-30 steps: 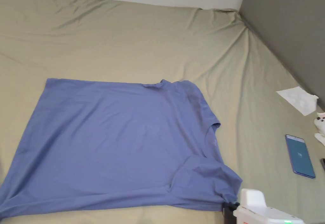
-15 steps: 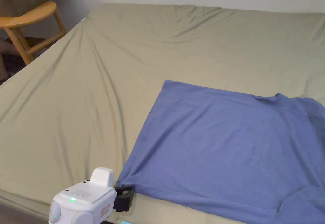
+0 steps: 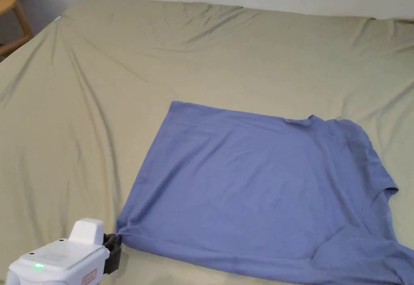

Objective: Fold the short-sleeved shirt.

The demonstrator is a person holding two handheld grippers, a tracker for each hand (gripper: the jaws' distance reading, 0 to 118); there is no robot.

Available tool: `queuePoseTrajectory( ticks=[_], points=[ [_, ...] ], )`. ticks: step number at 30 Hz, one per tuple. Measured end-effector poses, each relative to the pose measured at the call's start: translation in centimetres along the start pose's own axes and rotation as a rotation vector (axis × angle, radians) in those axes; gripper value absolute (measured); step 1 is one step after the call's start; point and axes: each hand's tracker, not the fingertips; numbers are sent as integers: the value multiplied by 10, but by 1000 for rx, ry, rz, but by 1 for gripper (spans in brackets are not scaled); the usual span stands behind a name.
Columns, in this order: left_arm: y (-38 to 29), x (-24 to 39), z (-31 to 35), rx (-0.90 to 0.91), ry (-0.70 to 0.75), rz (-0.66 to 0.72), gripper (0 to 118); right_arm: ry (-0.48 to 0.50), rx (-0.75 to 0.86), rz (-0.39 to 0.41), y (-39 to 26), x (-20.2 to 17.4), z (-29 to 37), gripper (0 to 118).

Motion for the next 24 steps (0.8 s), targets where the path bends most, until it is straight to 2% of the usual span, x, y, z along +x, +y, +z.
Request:
queuePoseTrajectory(
  ticks=[8,11,17,18,19,20,21,22,24],
  points=[
    [90,6,-33,102,41,-117,9,2,42,36,79,11,-37,9],
    [117,7,-66,96,53,-95,9,-17,50,63,110,15,-71,9],
    [133,18,-128,10,88,-74,11,-32,-36,53,137,22,-151,12],
    [132,20,-135,-2,95,-77,19,-32,-53,55,139,23,-163,20],
    [131,22,-138,-4,99,-89,39,-44,-67,61,140,23,-170,37],
    [129,24,-140,-2,111,-105,73,-67,-89,74,140,22,-174,68],
    [128,21,-142,-14,123,-118,89,-107,-95,101,140,22,-173,87],
    [127,19,-139,-13,126,-110,99,-143,-67,109,140,22,-167,99],
    [125,13,-111,92,50,-69,103,-181,103,91,135,27,-136,100]
  ],
)
